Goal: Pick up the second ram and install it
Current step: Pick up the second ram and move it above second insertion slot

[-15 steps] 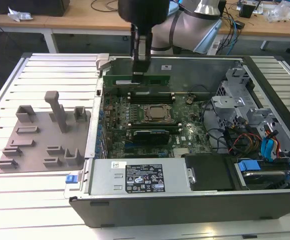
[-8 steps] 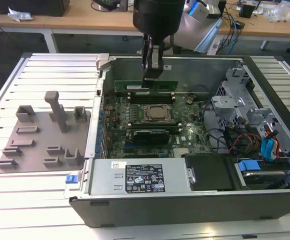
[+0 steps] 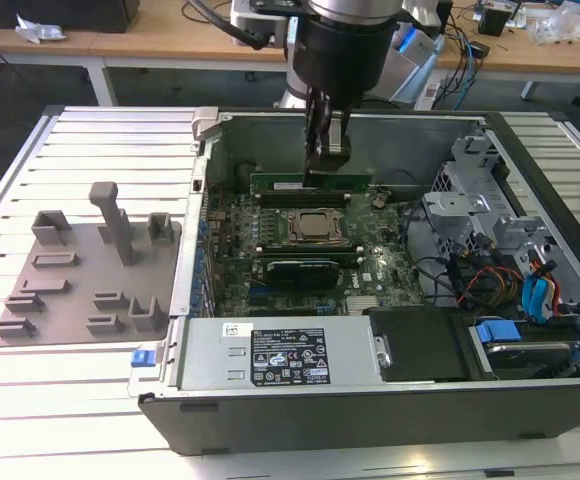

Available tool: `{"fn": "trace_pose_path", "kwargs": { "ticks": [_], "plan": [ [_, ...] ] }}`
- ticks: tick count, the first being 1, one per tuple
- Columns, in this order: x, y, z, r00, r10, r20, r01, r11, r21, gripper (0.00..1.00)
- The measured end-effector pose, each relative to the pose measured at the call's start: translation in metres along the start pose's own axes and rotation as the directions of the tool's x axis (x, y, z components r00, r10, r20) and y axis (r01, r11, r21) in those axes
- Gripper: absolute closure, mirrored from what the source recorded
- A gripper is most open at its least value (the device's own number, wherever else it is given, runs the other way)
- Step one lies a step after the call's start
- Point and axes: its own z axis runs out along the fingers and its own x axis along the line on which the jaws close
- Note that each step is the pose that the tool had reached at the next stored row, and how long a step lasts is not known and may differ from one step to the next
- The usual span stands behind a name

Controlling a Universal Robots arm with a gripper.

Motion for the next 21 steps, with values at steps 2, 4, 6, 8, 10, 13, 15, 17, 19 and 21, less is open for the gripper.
{"fn": "trace_pose_path", "kwargs": {
  "ticks": [2, 4, 6, 8, 10, 13, 15, 17, 19, 21],
  "plan": [
    [-0.0008, -0.0051, 0.0046, 1.0, 0.0, 0.0, 0.0, 1.0, -0.0017, 0.87],
    [-0.0015, -0.0093, 0.0088, 1.0, 0.0, 0.0, 0.0, 1.0, -0.0028, 0.87],
    [-0.0028, -0.0147, 0.0145, 1.0, 0.0, 0.0001, 0.0, 1.0, -0.004, 0.87],
    [-0.0033, -0.0165, 0.0165, 1.0, 0.0, 0.0, 0.0, 1.0, -0.0044, 0.87],
    [-0.0045, -0.0192, 0.0192, 1.0, 0.0, 0.0, 0.0, 1.0, -0.0048, 0.87],
    [-0.0092, -0.0244, 0.0255, 1.0, 0.0, 0.0, 0.0, 1.0, -0.0059, 0.87],
    [-0.0153, -0.0246, 0.0293, 1.0, 0.0, 0.0, 0.0, 1.0, -0.0059, 0.87],
    [-0.0231, -0.0246, 0.0316, 1.0, 0.0, 0.0001, 0.0, 1.0, -0.0058, 0.87],
    [-0.0314, -0.0246, 0.0341, 1.0, 0.0, 0.0001, 0.0, 1.0, -0.0059, 0.87],
    [-0.0368, -0.0247, 0.0383, 1.0, 0.0, 0.0001, 0.0, 1.0, -0.0059, 0.87]
  ]
}}
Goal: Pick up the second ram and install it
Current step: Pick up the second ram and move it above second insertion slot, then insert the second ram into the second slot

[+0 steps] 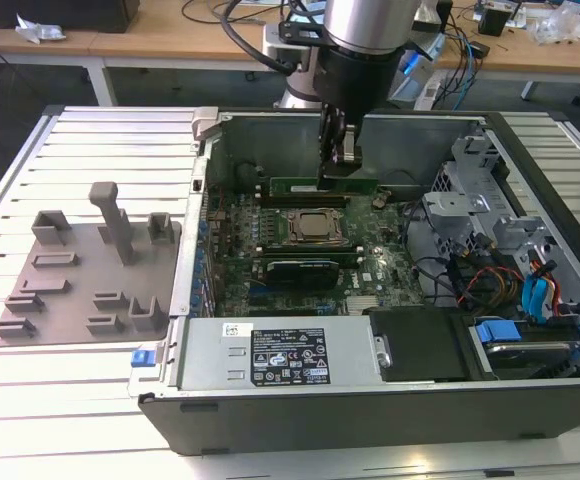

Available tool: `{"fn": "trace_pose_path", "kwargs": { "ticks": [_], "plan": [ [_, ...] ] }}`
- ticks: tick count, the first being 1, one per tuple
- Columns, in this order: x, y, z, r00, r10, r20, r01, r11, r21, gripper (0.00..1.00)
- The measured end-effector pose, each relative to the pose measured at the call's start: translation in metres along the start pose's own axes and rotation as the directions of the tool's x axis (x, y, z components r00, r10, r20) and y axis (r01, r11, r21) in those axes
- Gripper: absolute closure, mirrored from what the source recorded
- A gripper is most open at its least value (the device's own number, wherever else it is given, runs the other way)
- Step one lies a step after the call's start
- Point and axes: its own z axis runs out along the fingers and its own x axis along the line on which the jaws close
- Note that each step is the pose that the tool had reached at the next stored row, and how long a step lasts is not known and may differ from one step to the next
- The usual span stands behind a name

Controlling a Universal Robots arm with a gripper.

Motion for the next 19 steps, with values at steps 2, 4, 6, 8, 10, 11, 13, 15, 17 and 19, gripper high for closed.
{"fn": "trace_pose_path", "kwargs": {
  "ticks": [2, 4, 6, 8, 10, 11, 13, 15, 17, 19],
  "plan": [
    [-0.0013, -0.0002, 0.003, 1.0, 0.0, -0.0001, 0.0, 1.0, -0.0001, 0.87],
    [-0.0013, -0.0002, 0.0032, 1.0, 0.0, 0.0, 0.0, 1.0, 0.0, 0.87],
    [-0.0013, -0.0002, 0.0032, 1.0, 0.0, 0.0, 0.0, 1.0, 0.0, 0.87],
    [-0.0013, -0.0002, 0.0033, 1.0, 0.0, 0.0, 0.0, 1.0, 0.0, 0.87],
    [-0.0013, -0.0002, 0.0033, 1.0, 0.0, 0.0, 0.0, 1.0, 0.0, 0.87],
    [-0.0013, -0.0002, 0.0033, 1.0, 0.0, 0.0, 0.0, 1.0, 0.0, 0.87],
    [-0.0013, -0.0002, 0.0034, 1.0, 0.0, 0.0, 0.0, 1.0, 0.0, 0.87],
    [-0.0013, -0.0002, 0.0035, 1.0, 0.0, 0.0, 0.0, 1.0, 0.0, 0.87],
    [-0.0013, -0.0004, 0.006, 1.0, 0.0, 0.0001, 0.0, 1.0, 0.0, 0.87],
    [-0.0012, -0.0006, 0.0087, 1.0, 0.0, 0.0, 0.0, 1.0, 0.0, 0.87]
  ]
}}
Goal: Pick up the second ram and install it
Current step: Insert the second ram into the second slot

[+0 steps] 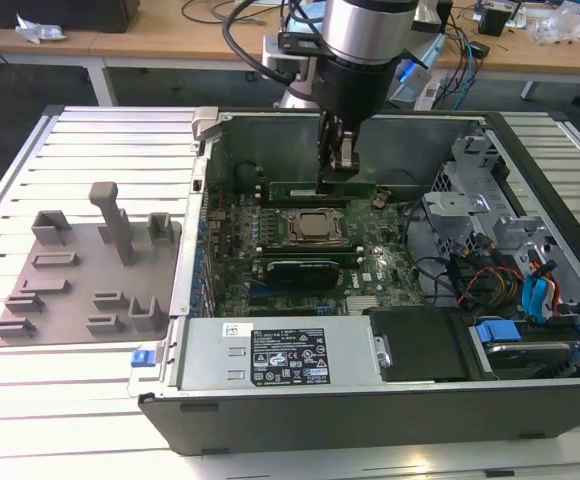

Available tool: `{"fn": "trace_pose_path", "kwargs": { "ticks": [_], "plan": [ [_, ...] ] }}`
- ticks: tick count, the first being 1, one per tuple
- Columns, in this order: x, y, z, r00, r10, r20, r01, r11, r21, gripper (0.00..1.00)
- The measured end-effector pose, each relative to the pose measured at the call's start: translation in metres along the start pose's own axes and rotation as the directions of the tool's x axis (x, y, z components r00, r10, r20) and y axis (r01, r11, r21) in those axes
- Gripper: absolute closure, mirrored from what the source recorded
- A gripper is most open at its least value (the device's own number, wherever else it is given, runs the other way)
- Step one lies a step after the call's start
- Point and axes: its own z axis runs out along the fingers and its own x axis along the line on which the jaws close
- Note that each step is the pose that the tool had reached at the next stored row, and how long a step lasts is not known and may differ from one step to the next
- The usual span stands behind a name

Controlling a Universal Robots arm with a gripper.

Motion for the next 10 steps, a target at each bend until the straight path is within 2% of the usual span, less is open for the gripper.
{"fn": "trace_pose_path", "kwargs": {
  "ticks": [4, 10],
  "plan": [
    [0.0002, -0.0005, 0.0079, 1.0, 0.0, 0.0, 0.0, 1.0, 0.0, 0.87],
    [0.0004, -0.001, 0.0141, 1.0, 0.0, 0.0, 0.0, 1.0, 0.0, 0.87]
  ]
}}
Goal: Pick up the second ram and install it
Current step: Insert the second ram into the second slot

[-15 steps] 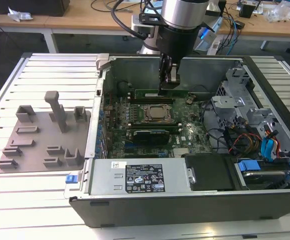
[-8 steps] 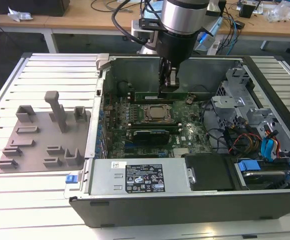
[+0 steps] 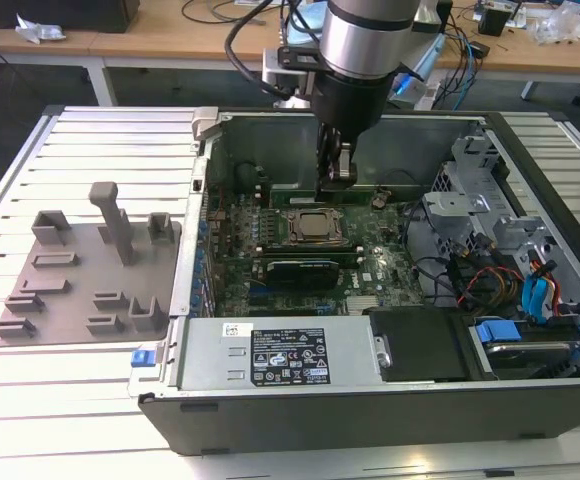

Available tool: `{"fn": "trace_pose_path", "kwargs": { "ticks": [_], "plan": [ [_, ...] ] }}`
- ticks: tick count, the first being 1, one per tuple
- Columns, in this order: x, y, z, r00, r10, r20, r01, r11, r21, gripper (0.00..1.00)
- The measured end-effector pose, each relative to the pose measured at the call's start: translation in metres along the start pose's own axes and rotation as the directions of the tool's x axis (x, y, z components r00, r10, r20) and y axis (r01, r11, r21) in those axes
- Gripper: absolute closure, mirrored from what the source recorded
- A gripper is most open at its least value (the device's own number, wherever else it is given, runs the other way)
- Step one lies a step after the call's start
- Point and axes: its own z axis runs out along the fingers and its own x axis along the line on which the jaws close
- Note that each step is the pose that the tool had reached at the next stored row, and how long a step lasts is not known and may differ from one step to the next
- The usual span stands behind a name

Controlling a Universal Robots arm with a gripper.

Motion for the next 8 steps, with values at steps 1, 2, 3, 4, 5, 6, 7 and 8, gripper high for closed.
{"fn": "trace_pose_path", "kwargs": {
  "ticks": [1, 2, 3, 4, 5, 6, 7, 8],
  "plan": [
    [0.0, -0.0001, 0.0009, 1.0, 0.0, 0.0001, 0.0, 1.0, 0.0001, 0.87],
    [0.0001, -0.0002, 0.0024, 1.0, 0.0, 0.0, 0.0, 1.0, 0.0, 0.87],
    [0.0001, -0.0003, 0.0043, 1.0, 0.0, 0.0, 0.0, 1.0, 0.0, 0.87],
    [0.0002, -0.0005, 0.0068, 1.0, 0.0, 0.0, 0.0, 1.0, 0.0, 0.87],
    [0.0002, -0.0006, 0.0086, 1.0, 0.0, 0.0001, 0.0, 1.0, 0.0, 0.87],
    [0.0003, -0.0007, 0.01, 1.0, 0.0, 0.0001, 0.0, 1.0, 0.0001, 0.87],
    [0.0003, -0.0007, 0.0109, 1.0, 0.0, 0.0001, 0.0, 1.0, 0.0, 0.87],
    [0.0003, -0.0008, 0.0116, 1.0, 0.0, 0.0001, 0.0, 1.0, 0.0001, 0.87]
  ]
}}
